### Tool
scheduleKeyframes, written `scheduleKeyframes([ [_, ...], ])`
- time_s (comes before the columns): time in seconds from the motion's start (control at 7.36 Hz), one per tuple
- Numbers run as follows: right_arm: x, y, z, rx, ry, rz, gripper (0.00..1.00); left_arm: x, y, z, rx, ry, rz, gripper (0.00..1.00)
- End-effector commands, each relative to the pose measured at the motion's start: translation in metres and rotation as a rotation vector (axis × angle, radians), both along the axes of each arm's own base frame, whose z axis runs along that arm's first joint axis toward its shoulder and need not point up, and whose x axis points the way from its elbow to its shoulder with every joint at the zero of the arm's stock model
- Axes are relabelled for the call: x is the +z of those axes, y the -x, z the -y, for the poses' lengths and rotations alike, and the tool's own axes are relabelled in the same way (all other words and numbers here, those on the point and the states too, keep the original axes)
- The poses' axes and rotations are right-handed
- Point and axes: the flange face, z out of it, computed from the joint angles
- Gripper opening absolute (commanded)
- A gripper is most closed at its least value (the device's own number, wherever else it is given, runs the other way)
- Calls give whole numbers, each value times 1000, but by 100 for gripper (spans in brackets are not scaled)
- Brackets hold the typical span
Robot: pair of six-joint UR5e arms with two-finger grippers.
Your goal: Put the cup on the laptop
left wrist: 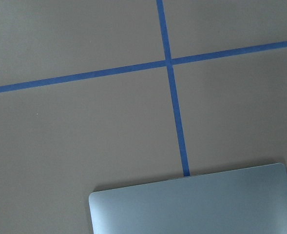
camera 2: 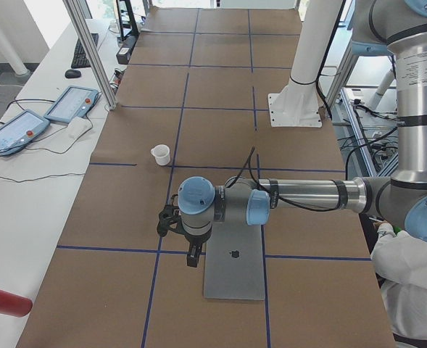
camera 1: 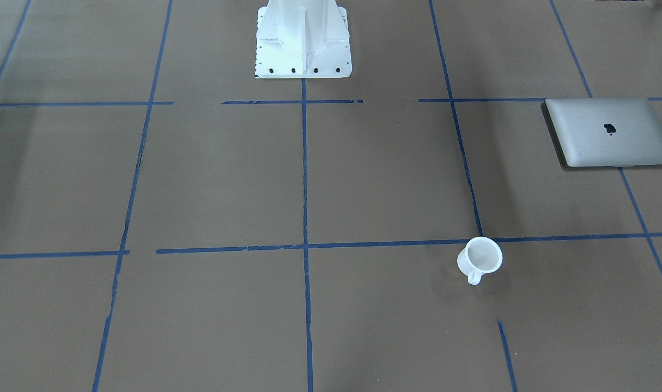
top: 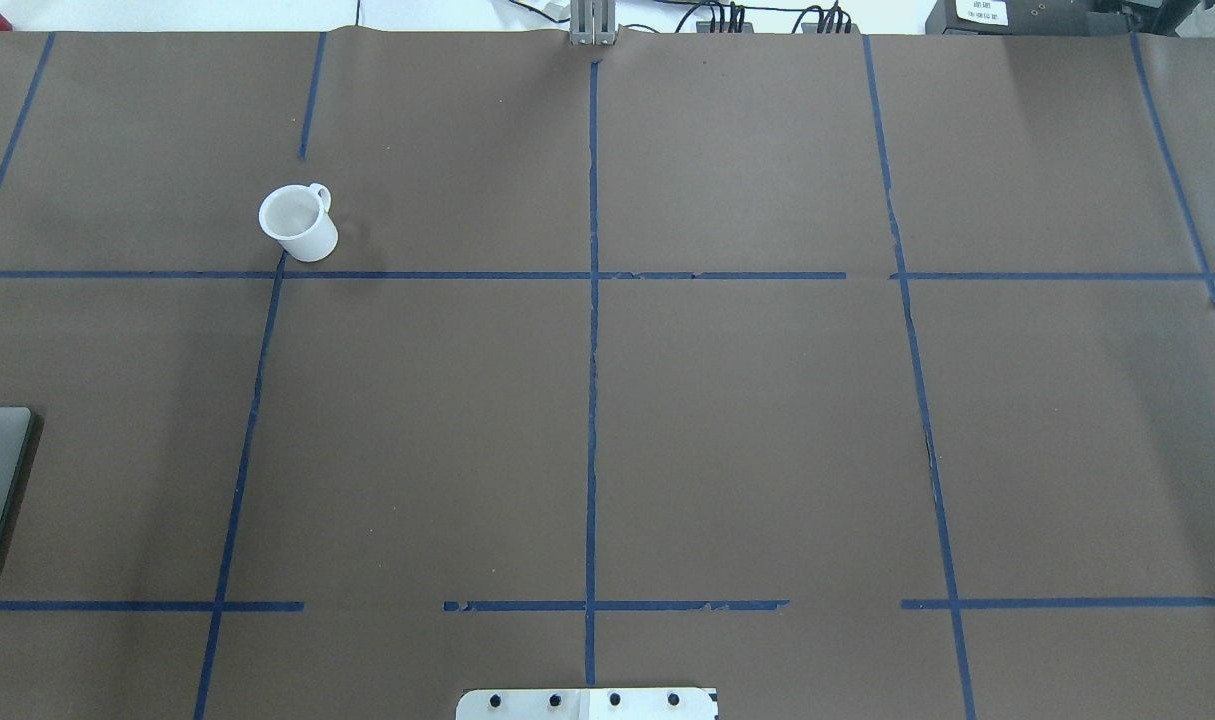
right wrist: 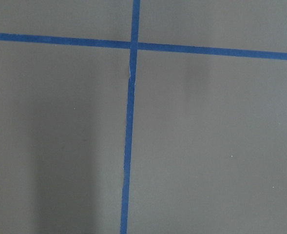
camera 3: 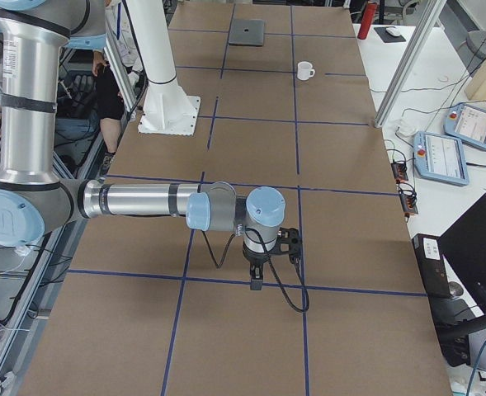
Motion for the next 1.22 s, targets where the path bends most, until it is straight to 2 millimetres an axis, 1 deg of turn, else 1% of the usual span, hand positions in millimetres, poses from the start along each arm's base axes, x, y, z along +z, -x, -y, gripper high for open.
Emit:
scheduleKeyframes([
  [0.0, 0, 0, 0, 0, 0, -1, 100, -1, -2, 0, 5, 1, 0, 100],
  [0.14, 0, 0, 0, 0, 0, 1, 100, -3, -3, -1, 4, -1, -6, 100],
  [0.27, 0, 0, 0, 0, -1, 1, 100, -13, -3, 1, 9, -45, -15, 100],
  [0.41, 0, 0, 0, 0, 0, 1, 100, -30, -4, 6, 11, -109, -14, 100],
  [0.68, 0, 0, 0, 0, 0, 1, 100, -51, -16, 11, 31, -140, -98, 100],
  [0.81, 0, 0, 0, 0, 0, 1, 100, -82, -36, 43, 75, -198, -99, 100],
  [0.95, 0, 0, 0, 0, 0, 1, 100, -105, -63, 67, 126, -237, -105, 100],
  [1.09, 0, 0, 0, 0, 0, 1, 100, -141, -84, 103, 161, -286, -110, 100],
])
